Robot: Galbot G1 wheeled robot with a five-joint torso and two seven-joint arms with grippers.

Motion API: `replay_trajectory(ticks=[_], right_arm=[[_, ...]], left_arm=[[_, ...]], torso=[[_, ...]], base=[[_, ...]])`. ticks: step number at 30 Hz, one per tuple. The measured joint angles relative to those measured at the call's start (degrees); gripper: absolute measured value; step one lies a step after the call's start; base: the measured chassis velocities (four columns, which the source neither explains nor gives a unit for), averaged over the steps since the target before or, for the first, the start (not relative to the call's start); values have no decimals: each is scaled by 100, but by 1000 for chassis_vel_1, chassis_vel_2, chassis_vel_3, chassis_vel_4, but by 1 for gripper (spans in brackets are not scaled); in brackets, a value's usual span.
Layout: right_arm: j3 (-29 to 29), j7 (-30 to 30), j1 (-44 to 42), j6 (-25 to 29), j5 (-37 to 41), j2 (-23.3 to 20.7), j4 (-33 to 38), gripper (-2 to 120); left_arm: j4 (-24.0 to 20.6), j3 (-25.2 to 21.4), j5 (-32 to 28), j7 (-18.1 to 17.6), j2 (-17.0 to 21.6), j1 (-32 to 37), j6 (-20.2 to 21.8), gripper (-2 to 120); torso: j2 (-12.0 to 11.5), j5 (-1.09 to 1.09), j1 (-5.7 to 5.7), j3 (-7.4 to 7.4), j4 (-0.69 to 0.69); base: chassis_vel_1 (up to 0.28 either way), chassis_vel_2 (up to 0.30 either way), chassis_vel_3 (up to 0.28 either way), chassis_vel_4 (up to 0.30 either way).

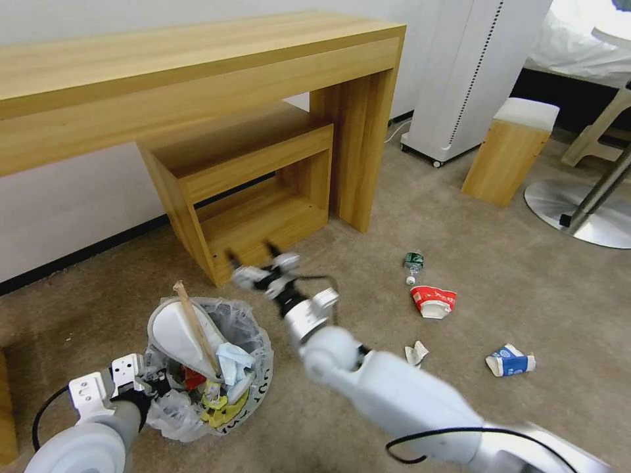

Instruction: Pick up the trash bin and place the garbage on the floor into it.

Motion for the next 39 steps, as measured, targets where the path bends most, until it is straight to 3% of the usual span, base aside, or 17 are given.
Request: replay_trajectory(ticks=[7,10,12,13,14,16,17,19,21,25,39], right_arm=[[434,267,-493,-656,-413,-937,-363,100],[421,-11,-562,-770,-436,-1161,-515,100],[221,-701,-516,-699,-256,-1404,-917,100],[221,-701,-516,-699,-256,-1404,-917,100],[127,-1198,-452,-549,-88,-1446,-1192,100],[41,-2184,-328,-230,24,-1418,-1669,100],[41,-2184,-328,-230,24,-1418,-1669,100],[-47,-2990,-236,153,-127,-1308,-2254,100],[-130,-3389,-174,434,-401,-1241,-2663,100],[-202,-3806,-151,743,-661,-1182,-3070,100],[-355,-4374,-79,1049,-1142,-760,-3703,100]], left_arm=[[89,137,123,103,-63,-52,47,0],[108,163,134,113,-55,-64,62,0],[131,205,152,120,-21,-106,66,0],[131,205,152,120,-21,-106,66,0],[130,216,153,132,-14,-121,76,0],[128,216,144,135,6,-136,118,0],[128,216,144,135,6,-136,118,0],[107,204,86,123,47,-141,137,0],[84,171,38,110,83,-144,137,0],[92,160,-3,101,137,-153,138,0],[132,165,-112,62,239,-200,108,0]], torso=[[0,0,0,0,-4],[0,1,0,0,-1],[0,-1,0,0,-2],[0,-1,0,0,-2],[0,1,0,0,-2],[0,-2,0,0,-1],[0,-2,0,0,-1],[0,0,0,1,0],[0,-1,0,0,0],[0,-1,0,0,-2],[0,-3,0,0,-2]], base=[[0,0,0,0],[0,0,0,0],[0,0,0,0],[0,0,0,0],[0,0,0,0],[0,0,0,0],[0,0,0,0],[0,0,0,0],[0,0,0,0],[0,0,0,0],[0,0,0,0]])
